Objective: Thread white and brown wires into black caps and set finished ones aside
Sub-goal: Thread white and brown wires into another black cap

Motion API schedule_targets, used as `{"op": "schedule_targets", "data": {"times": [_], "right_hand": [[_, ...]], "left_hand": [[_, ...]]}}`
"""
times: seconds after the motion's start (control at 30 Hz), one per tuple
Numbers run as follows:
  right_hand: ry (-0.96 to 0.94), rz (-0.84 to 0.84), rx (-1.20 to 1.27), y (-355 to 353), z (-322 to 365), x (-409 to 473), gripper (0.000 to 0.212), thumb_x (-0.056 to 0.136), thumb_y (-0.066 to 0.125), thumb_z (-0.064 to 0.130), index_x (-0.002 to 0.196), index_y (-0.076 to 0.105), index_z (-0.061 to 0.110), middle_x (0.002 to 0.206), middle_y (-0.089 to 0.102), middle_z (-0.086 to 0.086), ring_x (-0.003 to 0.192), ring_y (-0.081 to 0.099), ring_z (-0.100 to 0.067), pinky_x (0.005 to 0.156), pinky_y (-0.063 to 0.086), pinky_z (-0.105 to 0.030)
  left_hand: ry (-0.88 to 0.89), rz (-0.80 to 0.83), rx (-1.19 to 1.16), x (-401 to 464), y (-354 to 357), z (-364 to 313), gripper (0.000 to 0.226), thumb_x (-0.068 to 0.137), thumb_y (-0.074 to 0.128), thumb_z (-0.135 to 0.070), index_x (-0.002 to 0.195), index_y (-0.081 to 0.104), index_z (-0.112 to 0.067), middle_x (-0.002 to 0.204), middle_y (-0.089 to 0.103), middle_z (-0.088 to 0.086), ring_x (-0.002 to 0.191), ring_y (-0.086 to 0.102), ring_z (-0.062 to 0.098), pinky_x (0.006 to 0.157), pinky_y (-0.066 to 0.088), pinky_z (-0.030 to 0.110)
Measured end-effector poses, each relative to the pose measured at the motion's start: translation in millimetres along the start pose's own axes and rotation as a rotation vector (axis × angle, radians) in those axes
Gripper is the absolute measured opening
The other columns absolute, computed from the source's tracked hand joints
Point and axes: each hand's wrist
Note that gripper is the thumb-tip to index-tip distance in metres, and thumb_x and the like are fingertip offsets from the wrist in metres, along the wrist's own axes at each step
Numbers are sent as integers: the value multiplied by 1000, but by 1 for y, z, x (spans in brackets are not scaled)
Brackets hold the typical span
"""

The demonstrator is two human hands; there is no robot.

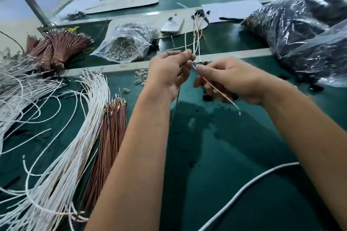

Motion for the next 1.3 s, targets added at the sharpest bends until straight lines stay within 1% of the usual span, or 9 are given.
{"op": "schedule_targets", "data": {"times": [0.07,0.17,0.3,0.43,0.6,0.7,0.8,1.0,1.3], "right_hand": [[12,130,29,3,-11,-9,40,100,62,44,88,78,9,63,59,-3,44,48,-11,37,33,-18],[4,140,23,1,-21,-16,46,88,64,55,85,81,13,69,61,-2,55,49,-12,42,35,-18],[-69,179,48,-6,-30,-21,43,97,58,46,86,82,12,68,57,2,60,46,-13,47,36,-20],[-127,228,-50,-3,-36,-23,46,95,58,52,81,81,14,56,41,9,52,31,-13,46,27,-20],[-83,-69,435,1,-44,-15,39,97,60,44,80,75,12,56,38,1,50,27,-12,45,20,-22],[-126,-199,605,0,-48,-12,32,99,62,30,79,69,6,59,51,-3,50,35,-11,42,28,-19],[-200,-239,691,-1,-48,-12,15,90,68,18,84,72,5,68,61,-4,58,46,-12,48,37,-19],[-303,-302,557,4,-45,-13,16,85,74,16,94,74,3,77,73,-10,61,59,-15,55,54,-24],[-392,-379,431,10,-38,-18,10,94,73,13,90,72,4,70,72,-7,53,61,-18,48,54,-28]], "left_hand": [[9,-19,-19,5,9,11,14,93,68,-2,104,59,-2,69,70,7,50,57,7,47,48,14],[28,-55,-41,11,11,22,15,91,69,0,99,56,-4,70,70,9,49,56,6,45,46,14],[54,-110,-48,14,1,26,15,92,67,3,101,56,-3,70,70,9,50,56,7,47,45,15],[104,-82,19,12,-5,31,12,92,69,-2,93,58,-5,75,73,11,54,59,10,51,48,17],[112,-13,174,5,-25,38,12,90,72,-4,98,62,-4,90,77,15,62,67,13,55,52,18],[14,180,84,-2,-34,41,12,80,76,-5,89,67,-8,90,76,15,63,67,13,55,53,16],[39,239,79,-4,-39,45,19,69,78,-7,87,72,-8,77,72,10,63,68,13,56,52,16],[83,267,109,-2,-43,47,27,63,78,0,89,73,-5,82,74,15,74,73,21,70,58,21],[129,404,-10,-2,-37,51,24,65,71,10,73,73,-12,85,74,9,82,74,21,80,58,23]]}}
Point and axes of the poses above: each hand's wrist, its own x-axis towards the middle knuckle, its own y-axis out of the palm, z = x × y
